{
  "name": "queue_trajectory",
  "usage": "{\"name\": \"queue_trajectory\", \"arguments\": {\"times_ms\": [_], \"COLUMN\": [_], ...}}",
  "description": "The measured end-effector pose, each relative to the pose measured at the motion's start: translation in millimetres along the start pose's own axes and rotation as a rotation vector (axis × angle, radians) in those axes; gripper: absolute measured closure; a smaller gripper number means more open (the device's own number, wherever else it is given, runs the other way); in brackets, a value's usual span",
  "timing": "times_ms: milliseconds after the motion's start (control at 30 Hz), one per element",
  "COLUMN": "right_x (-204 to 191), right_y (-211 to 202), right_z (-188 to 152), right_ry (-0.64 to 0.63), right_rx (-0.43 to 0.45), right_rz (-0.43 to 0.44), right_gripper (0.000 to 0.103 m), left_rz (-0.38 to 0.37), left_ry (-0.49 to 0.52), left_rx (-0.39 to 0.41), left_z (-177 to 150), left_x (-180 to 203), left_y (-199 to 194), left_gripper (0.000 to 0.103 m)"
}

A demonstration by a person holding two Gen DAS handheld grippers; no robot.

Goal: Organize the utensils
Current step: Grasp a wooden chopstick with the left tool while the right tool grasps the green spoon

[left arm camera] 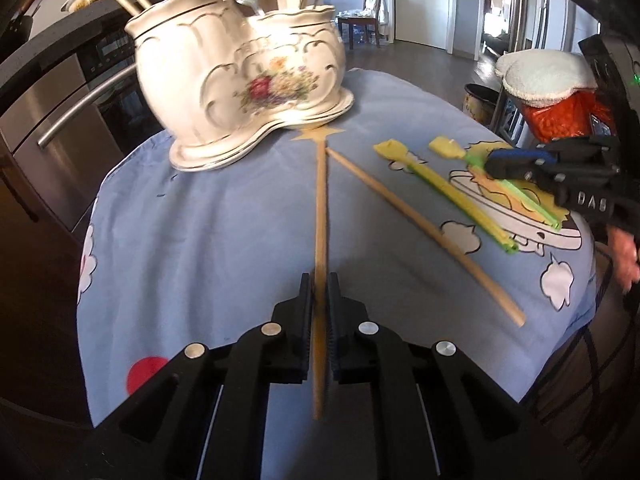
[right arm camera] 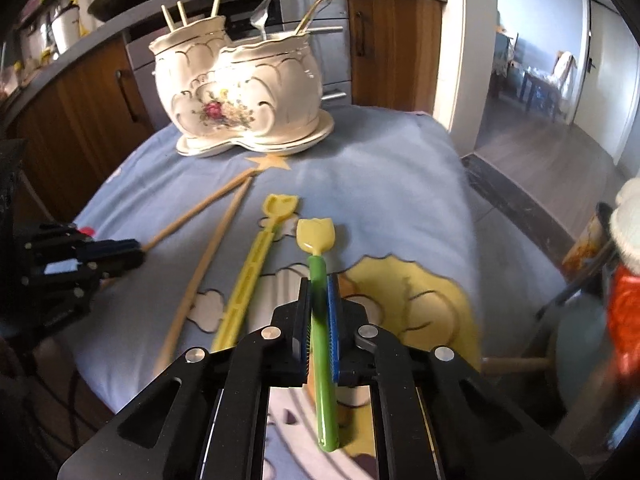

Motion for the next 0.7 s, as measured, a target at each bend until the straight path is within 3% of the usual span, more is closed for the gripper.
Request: {"name": "queue_trajectory", "arguments": {"times_ms": [200,333,400,567,700], "right_x": [3.5,1.8,2.5,3.0,-0.7], "right_y": [8.0,11.9,13.0,16.5,18.0], "right_z": [-1.6,-1.1,-0.3,1.2,2.9], "right_ry": [-0.025,-0.035,-0.030,-0.030,-0.038], "right_rx": [-0.068,-0.083,-0.086,-0.069,-0.061], "right_rz": [0.004,0.006,0.014,0.027,0.033], "right_gripper": [0.093,0.089,0.088,0.090,0.092], "left_rz": [0.007,-0.001,0.001,-0.022,-0.026], "left_ry": [-0.018,-0.002,0.002,-0.023,-0.017], "left_rx": [-0.023,-0.029,-0.032,-0.024,-0.020], "left_z": [0.2,4.3,6.4,6.5,6.4], "left_x": [-12.2,-7.6,-6.2,-13.5,-13.4], "left_y": [-1.1,1.0,3.6,7.1,6.2], "left_gripper": [0.094,0.085,0.084,0.085,0.094]}}
Point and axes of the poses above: each gripper's, at about its wrist camera, not at the fingertips, and y roughly the way its jaws point, x to its right, z to its top, the point moved 3 cm from there along y, roughly the way its jaws point, and after that the axes turned 4 degrees about y, right-handed, at the moved point
